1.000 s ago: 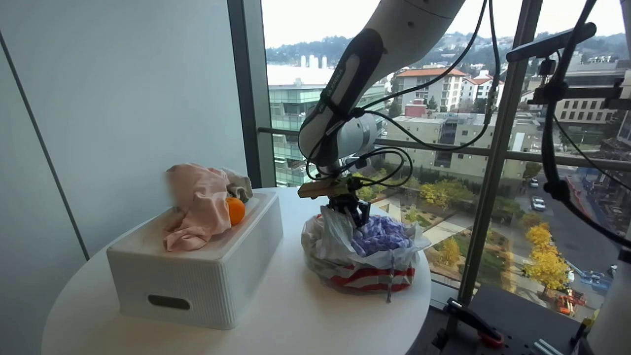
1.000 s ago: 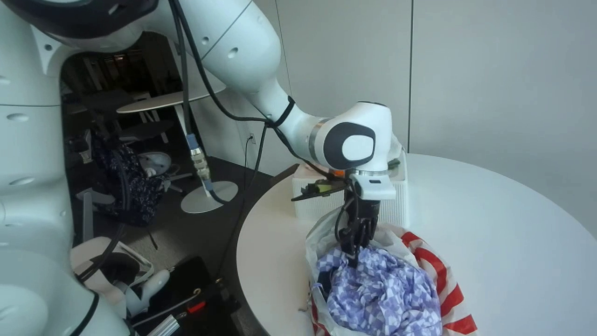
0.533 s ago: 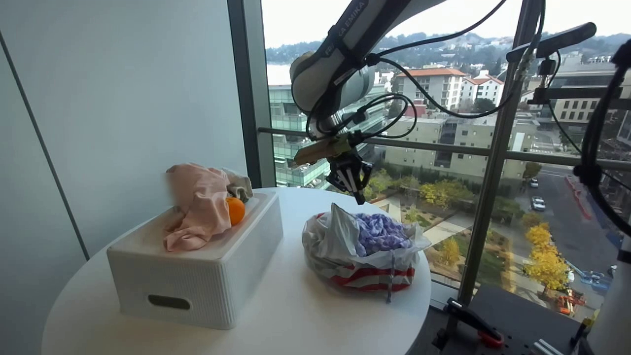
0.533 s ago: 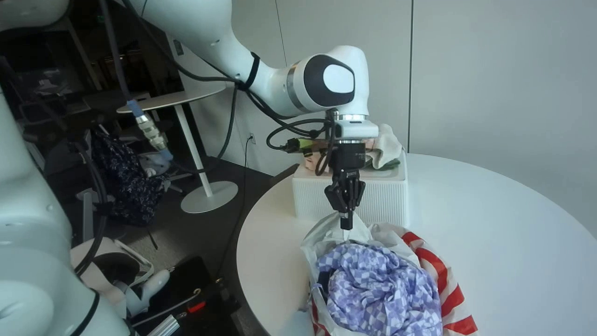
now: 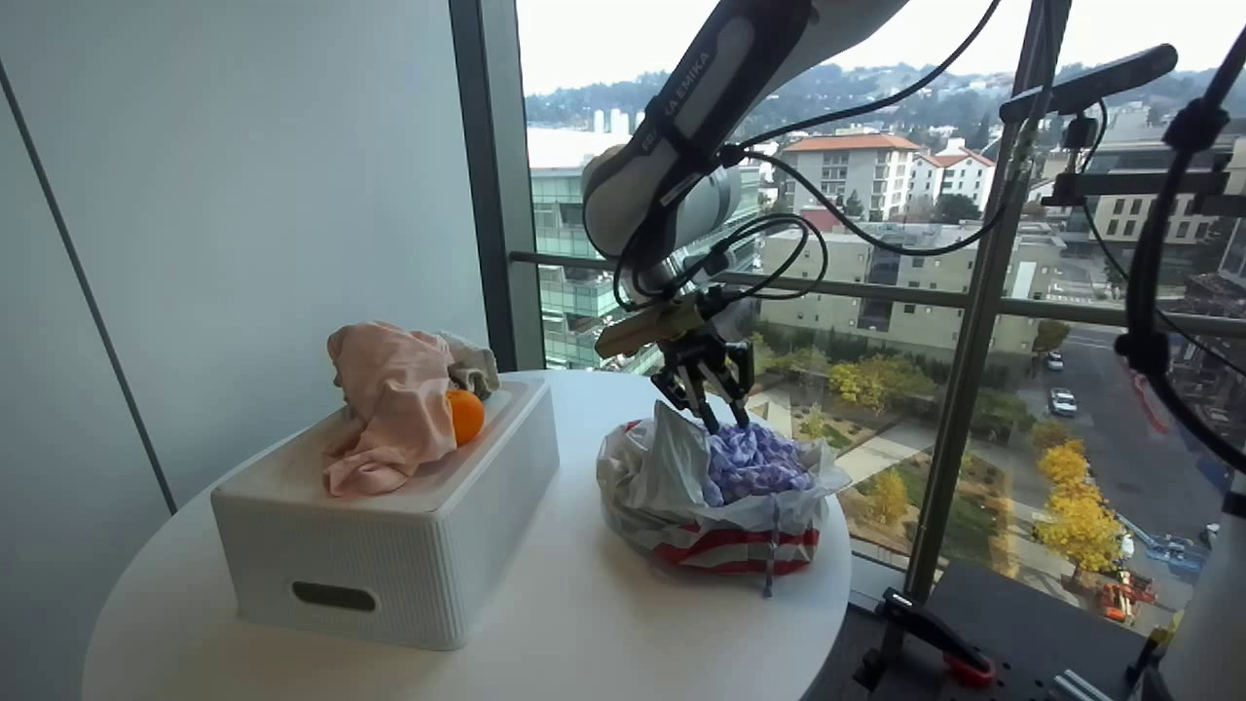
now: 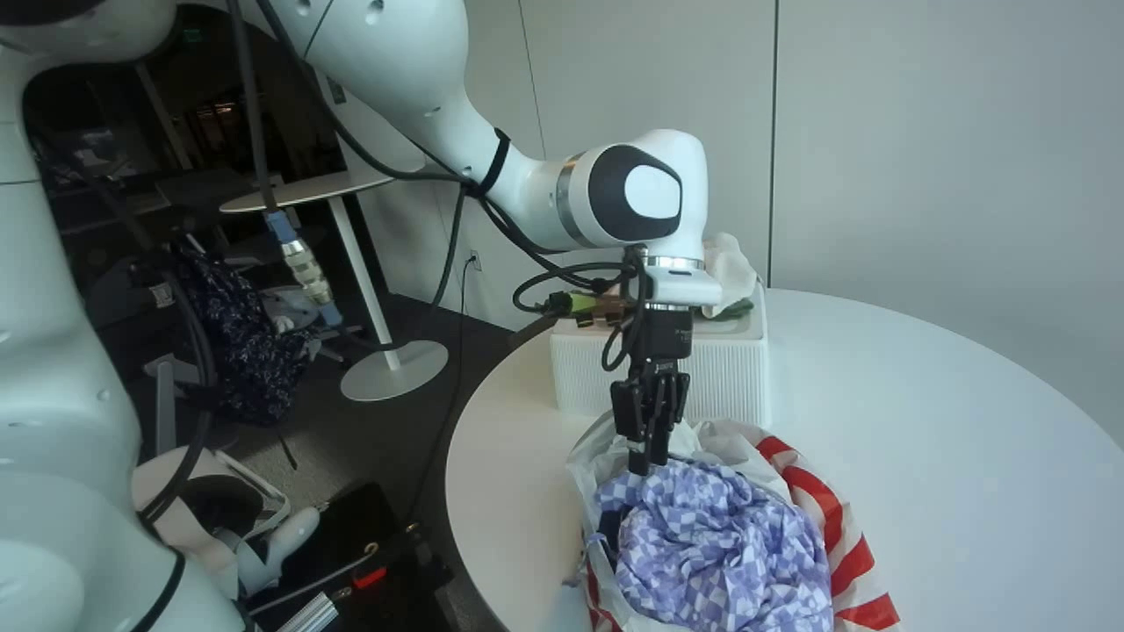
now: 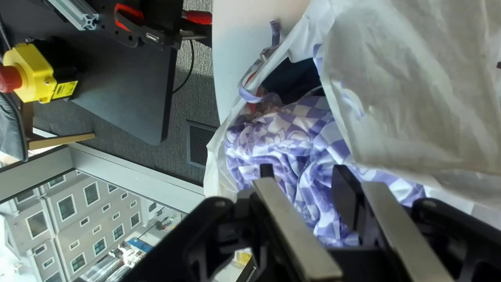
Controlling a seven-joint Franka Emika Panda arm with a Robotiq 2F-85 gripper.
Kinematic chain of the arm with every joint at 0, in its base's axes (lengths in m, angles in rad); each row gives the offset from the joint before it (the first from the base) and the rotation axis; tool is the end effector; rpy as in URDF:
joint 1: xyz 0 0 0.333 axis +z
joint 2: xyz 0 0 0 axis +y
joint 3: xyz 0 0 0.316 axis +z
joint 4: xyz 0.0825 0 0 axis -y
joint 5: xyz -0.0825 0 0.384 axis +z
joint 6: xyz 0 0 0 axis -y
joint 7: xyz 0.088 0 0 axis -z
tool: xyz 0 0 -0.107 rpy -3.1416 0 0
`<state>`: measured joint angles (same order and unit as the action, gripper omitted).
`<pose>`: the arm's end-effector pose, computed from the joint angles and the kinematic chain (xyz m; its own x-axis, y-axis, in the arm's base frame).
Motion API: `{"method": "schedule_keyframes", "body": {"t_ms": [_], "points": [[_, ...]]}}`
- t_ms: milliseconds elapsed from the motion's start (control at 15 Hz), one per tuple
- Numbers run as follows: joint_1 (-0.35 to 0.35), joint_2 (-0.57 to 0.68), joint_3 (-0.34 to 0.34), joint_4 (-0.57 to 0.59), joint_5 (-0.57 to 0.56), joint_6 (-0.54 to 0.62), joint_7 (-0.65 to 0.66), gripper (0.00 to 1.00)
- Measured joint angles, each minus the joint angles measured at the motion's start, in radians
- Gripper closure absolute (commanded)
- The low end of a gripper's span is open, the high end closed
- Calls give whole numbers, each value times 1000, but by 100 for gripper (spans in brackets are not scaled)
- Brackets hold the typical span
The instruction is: Put the peach, the purple and the blue shirts on the basket
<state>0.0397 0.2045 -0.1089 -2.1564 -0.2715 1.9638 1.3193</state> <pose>0.5129 -0.0531 0.2809 0.3499 -0.9309 0.1046 -0.8568 -0.2729 0.4375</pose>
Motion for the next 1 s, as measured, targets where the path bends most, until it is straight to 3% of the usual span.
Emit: {"method": "schedule_keyframes", "body": {"t_ms": [200,267,333,467,933,1000], "points": [[-34,85,-8,5,20,105,0,2],[-45,109,-10,9,39,152,-1,0],[-57,128,-10,10,73,211,-9,13],[-78,146,-10,15,155,281,-56,0],[-60,153,-29,25,149,282,-17,0],[-50,159,-33,27,138,282,10,25]]}}
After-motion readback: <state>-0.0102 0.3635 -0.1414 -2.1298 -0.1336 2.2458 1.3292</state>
